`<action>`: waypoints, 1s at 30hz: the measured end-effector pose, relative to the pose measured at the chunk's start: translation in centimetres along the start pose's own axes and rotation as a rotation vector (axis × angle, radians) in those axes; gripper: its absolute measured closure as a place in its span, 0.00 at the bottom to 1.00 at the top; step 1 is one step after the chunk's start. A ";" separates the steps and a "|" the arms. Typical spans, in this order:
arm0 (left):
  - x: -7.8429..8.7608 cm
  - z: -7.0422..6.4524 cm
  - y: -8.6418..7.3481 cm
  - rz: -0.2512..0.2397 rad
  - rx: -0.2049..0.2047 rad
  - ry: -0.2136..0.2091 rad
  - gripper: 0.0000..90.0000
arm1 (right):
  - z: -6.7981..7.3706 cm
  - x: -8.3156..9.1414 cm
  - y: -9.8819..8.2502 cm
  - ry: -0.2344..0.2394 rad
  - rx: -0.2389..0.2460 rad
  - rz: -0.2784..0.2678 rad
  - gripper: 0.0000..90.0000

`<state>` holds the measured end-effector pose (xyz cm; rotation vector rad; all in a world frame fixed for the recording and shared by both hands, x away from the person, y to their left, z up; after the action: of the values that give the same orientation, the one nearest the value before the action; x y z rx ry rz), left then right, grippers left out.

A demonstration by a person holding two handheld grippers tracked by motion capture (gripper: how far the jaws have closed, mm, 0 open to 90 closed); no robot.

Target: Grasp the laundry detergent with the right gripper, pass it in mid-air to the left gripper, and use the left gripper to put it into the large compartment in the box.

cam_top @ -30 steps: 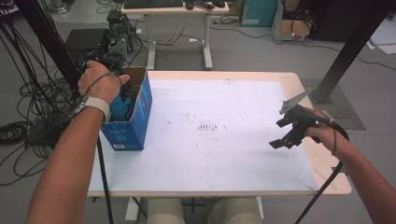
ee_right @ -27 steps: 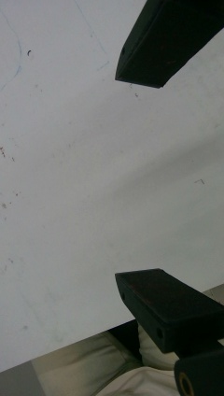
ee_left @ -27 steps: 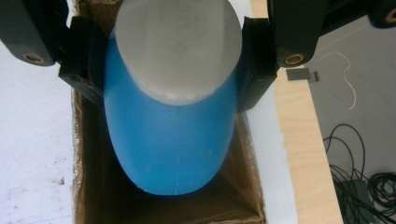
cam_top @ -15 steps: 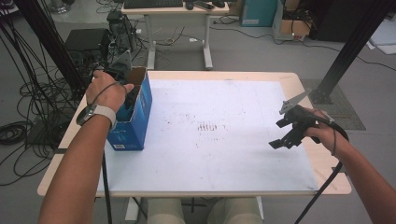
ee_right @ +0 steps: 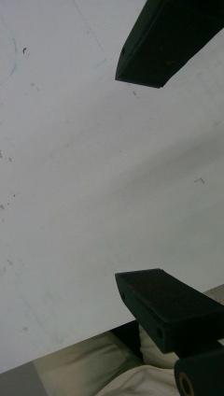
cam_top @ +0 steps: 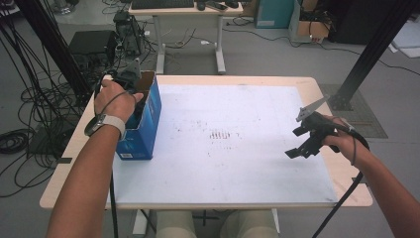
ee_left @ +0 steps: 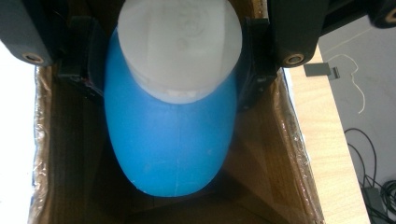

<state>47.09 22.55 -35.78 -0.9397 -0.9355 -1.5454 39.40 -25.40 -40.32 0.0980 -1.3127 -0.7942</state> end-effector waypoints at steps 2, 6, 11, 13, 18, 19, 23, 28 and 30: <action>0.0 0.0 0.0 0.000 -0.001 0.000 0.42 | 0.1 -0.2 0.2 0.002 -0.005 -0.026 0.05; -0.1 0.1 0.0 0.000 0.001 0.004 0.42 | 0.1 -0.2 0.1 0.003 -0.006 -0.023 0.05; -0.1 0.0 0.0 0.004 0.004 0.001 0.42 | 0.1 -0.1 0.0 0.001 -0.004 -0.022 0.05; -0.1 0.0 0.0 0.005 0.002 0.002 0.42 | 0.1 -0.1 0.0 0.001 -0.006 -0.024 0.05; -0.1 0.0 0.0 0.007 0.003 0.002 0.42 | -0.1 -0.2 0.2 0.004 0.028 -0.034 0.05; -0.1 0.0 0.0 0.008 0.002 0.002 0.42 | -0.1 -0.2 0.2 0.003 0.031 -0.035 0.05; 0.0 -0.1 0.0 0.013 0.010 -0.004 0.42 | -0.1 -0.2 0.2 0.004 0.029 -0.034 0.05; -0.1 0.0 0.0 0.007 0.002 0.006 0.42 | -0.1 -0.1 0.1 0.004 0.023 -0.034 0.05; -0.1 0.0 0.0 0.007 0.002 0.006 0.42 | -0.1 -0.1 0.2 0.003 0.026 -0.035 0.05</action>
<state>47.12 22.58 -35.84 -0.9362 -0.9282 -1.5401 39.55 -25.23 -40.39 0.1434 -1.3214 -0.8065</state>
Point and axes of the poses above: each handheld gripper's, and its own axes: x roughly backward along the jaws, y roughly out of its top, z roughly to its left, the point moved 10 cm from there along -x, roughly forward along the jaws, and after that the axes turned 14 degrees about y, right-handed, at the moved point
